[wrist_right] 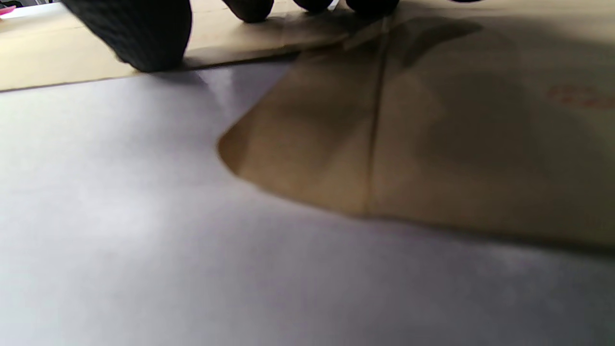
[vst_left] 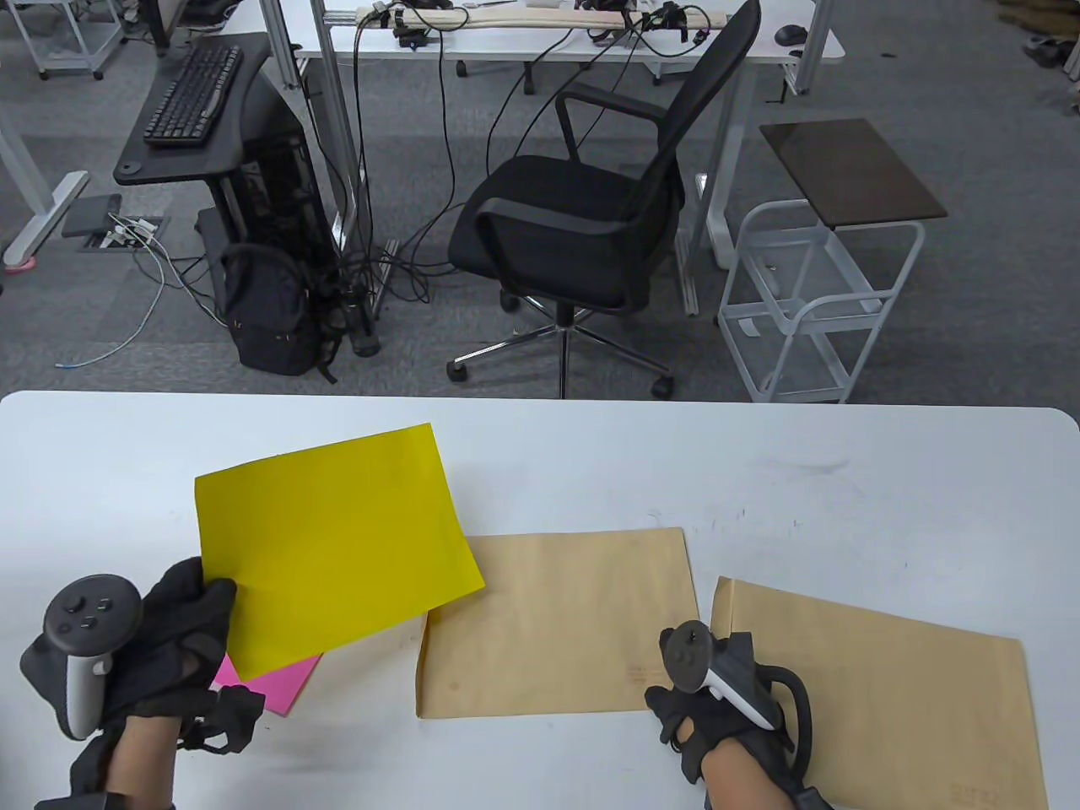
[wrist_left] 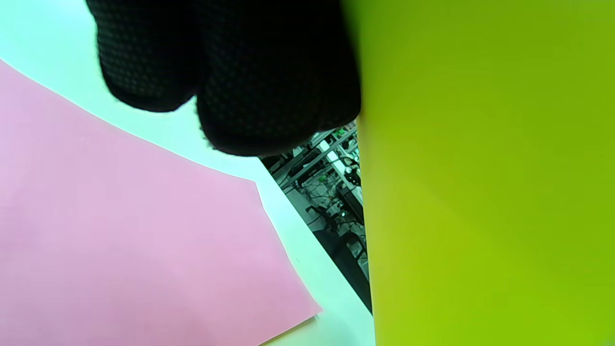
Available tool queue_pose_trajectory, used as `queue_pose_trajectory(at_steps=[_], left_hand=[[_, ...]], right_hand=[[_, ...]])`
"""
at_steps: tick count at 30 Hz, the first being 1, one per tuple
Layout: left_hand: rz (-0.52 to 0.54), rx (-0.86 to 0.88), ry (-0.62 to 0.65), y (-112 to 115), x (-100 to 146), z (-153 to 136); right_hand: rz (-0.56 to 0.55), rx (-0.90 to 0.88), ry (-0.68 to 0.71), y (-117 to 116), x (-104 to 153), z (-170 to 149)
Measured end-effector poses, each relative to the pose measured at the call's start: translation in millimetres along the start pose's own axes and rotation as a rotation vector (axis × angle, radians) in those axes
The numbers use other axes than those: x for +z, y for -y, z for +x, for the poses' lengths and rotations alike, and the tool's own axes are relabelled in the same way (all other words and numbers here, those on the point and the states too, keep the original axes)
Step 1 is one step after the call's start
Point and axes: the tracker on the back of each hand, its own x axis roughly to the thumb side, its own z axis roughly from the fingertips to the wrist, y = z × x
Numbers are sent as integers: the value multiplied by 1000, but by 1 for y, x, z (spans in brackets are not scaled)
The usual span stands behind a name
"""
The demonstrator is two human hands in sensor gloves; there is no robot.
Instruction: Stuff flat paper into A4 envelope
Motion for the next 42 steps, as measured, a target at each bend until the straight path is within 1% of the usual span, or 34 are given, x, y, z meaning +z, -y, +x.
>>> queue_pose_trajectory(at_steps=[3, 6, 11, 14, 22, 24, 30, 39, 42], left_hand=[[49, -111, 59, 3, 7, 13], [123, -186, 79, 4, 13, 22], [236, -249, 72, -3, 18, 24], [281, -289, 70, -9, 18, 21], [292, -315, 60, -10, 15, 15], [313, -323, 58, -11, 15, 16], [294, -307, 43, -10, 13, 11], [219, -134, -51, -13, 3, -8], [208, -126, -72, -13, 0, -15]], right_hand=[[7, -2, -5, 0, 0, 0], [10, -8, -8, -1, 1, 1], [14, -4, -10, -1, 1, 1], [17, -2, -12, -2, 1, 2], [22, -3, -13, -3, 1, 3], [24, -2, -13, -3, 0, 3], [27, -2, -13, -3, 1, 3], [30, -1, -12, -3, 1, 3], [31, -1, -12, -4, 1, 4]])
